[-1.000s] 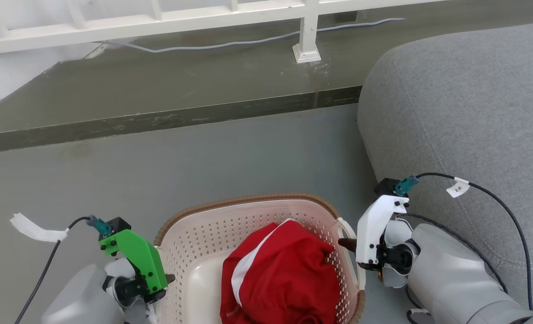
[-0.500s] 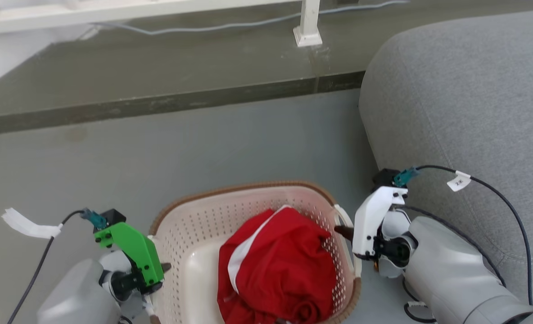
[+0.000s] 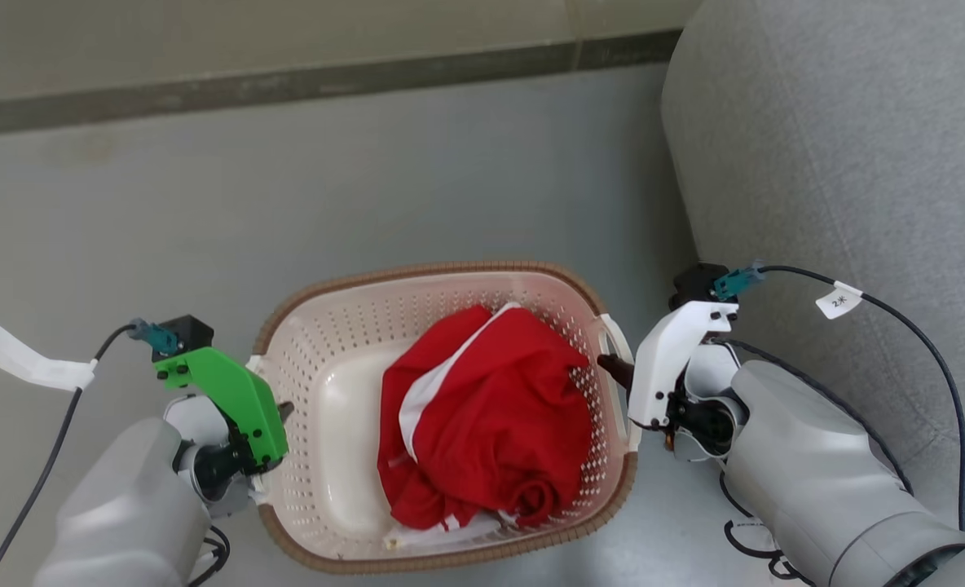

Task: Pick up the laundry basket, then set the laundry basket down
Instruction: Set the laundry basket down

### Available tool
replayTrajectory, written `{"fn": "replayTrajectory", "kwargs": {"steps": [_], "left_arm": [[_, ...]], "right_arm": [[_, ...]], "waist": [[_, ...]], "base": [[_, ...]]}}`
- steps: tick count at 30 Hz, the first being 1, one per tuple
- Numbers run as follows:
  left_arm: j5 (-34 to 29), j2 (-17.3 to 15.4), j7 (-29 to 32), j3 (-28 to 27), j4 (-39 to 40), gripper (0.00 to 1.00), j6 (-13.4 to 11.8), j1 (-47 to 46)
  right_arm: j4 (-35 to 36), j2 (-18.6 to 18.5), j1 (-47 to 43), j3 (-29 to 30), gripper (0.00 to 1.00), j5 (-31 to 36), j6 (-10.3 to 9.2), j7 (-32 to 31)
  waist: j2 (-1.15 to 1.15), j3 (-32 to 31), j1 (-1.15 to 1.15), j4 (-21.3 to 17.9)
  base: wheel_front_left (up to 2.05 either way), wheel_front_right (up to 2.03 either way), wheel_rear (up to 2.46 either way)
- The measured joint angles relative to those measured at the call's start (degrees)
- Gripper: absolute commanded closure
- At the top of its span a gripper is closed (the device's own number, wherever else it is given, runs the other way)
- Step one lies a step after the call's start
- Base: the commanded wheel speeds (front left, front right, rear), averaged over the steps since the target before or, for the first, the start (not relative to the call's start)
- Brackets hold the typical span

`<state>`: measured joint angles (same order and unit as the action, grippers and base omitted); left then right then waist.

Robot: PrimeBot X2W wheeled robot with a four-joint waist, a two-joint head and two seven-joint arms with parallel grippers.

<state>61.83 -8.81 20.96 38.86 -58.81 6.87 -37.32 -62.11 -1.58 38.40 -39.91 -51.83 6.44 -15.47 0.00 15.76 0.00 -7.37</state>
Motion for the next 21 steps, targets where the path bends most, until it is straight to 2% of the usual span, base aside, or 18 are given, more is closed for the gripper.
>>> {"fn": "replayTrajectory", "kwargs": {"steps": [21], "left_arm": [[-3.55, -0.11, -10.25, 0.43, 0.03, 1.0, 0.19, -5.73]], "right_arm": [[2.35, 0.05, 4.93, -2.19, 1.0, 4.24, -3.54, 12.41]], "waist": [[0.0, 16.91, 0.01, 1.04]], "base": [[0.0, 0.0, 0.0]]}}
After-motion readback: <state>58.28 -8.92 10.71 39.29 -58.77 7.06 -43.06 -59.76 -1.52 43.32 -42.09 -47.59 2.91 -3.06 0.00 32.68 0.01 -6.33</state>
